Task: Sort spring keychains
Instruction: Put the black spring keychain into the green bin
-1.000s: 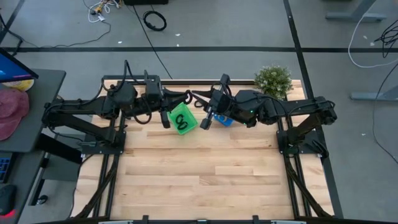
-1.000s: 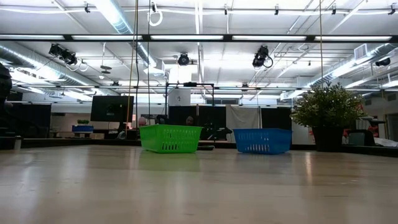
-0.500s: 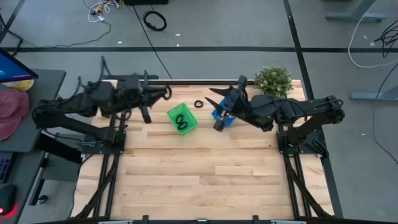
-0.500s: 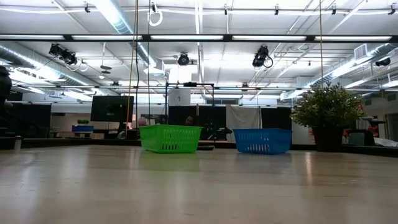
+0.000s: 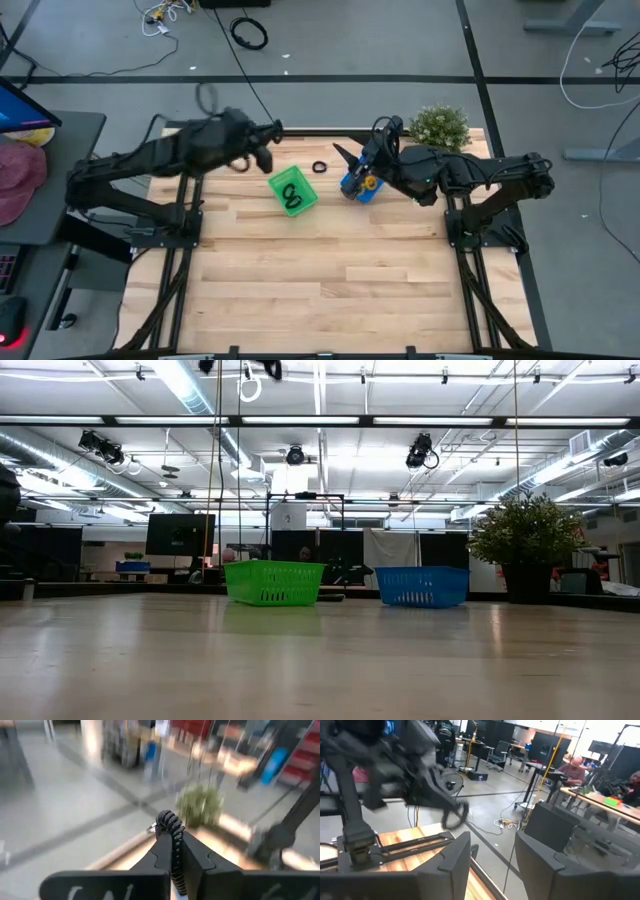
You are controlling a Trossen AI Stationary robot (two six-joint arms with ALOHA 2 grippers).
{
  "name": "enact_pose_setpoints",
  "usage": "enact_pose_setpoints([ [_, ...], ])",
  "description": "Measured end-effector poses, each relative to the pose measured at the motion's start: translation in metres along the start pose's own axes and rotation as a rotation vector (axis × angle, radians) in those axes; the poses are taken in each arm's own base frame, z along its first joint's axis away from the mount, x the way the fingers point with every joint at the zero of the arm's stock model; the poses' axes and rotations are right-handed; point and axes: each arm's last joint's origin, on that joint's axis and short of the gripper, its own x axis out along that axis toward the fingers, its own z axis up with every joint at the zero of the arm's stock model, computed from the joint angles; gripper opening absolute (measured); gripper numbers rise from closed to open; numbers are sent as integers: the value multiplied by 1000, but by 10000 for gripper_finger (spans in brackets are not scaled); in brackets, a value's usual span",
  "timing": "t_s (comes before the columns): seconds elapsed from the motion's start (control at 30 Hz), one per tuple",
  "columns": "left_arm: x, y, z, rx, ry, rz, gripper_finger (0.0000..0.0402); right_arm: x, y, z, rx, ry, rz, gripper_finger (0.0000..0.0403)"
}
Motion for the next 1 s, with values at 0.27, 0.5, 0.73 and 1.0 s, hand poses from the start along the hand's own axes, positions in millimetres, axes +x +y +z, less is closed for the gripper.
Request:
enact_pose_setpoints([
  [0.27,51,18,-33,-93,517,31,19,0,0,-2,32,14,2,162],
  [0.5,86,14,-63,-87,704,23,19,0,1,-6,58,46,7,162],
  [0.73,122,13,-98,36,876,12,19,-1,1,-7,72,54,17,162],
  [1.0,162,12,-147,200,1022,33,19,-1,1,-7,75,54,17,162],
])
